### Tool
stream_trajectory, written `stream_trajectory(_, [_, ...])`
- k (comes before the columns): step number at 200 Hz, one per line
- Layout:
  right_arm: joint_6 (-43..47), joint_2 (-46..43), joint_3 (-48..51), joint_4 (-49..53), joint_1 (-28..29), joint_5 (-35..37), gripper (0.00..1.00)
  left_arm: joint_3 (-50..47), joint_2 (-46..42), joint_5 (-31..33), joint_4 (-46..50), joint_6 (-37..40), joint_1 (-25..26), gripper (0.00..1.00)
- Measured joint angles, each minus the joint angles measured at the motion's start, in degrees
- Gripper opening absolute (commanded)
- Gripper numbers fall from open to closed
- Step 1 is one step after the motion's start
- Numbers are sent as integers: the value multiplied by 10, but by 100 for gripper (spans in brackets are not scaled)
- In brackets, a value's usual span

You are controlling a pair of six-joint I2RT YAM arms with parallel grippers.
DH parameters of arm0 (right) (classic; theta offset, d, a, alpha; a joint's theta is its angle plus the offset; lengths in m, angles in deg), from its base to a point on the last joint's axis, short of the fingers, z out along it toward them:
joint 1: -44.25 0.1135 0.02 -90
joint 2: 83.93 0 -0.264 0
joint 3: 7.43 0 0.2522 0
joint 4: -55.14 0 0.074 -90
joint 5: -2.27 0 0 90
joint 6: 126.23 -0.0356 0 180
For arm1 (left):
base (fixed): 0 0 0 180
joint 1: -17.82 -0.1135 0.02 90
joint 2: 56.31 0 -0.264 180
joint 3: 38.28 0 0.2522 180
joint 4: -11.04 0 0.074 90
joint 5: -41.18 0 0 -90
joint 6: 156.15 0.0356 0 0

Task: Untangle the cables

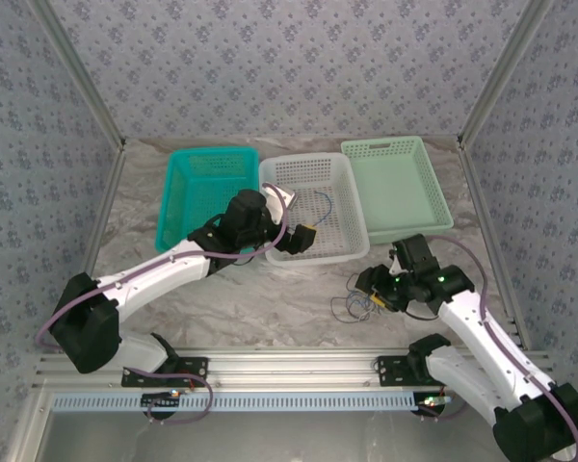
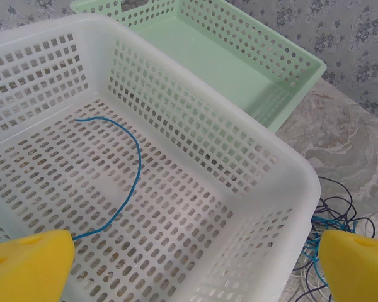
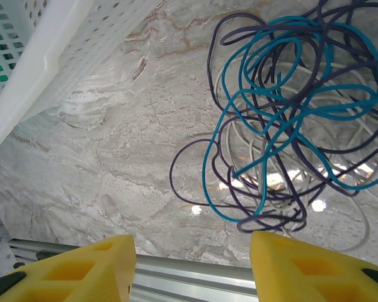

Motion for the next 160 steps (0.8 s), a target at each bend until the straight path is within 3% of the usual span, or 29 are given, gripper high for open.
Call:
stream_trajectory(57, [7,53,13,-29,1,7,44,-2,-1,0,0,0,0,99])
stream_trajectory(71, [12,53,17,-37,1,10,33,-4,-1,0,0,0,0,100])
stream_trajectory(102, [19,48,29,-47,1,23,0,-4,-1,0,0,0,0,100])
stream_trajectory(160, [35,-35,-51,31,2,66,0,-4,-1,-2,-7,-5,0,99])
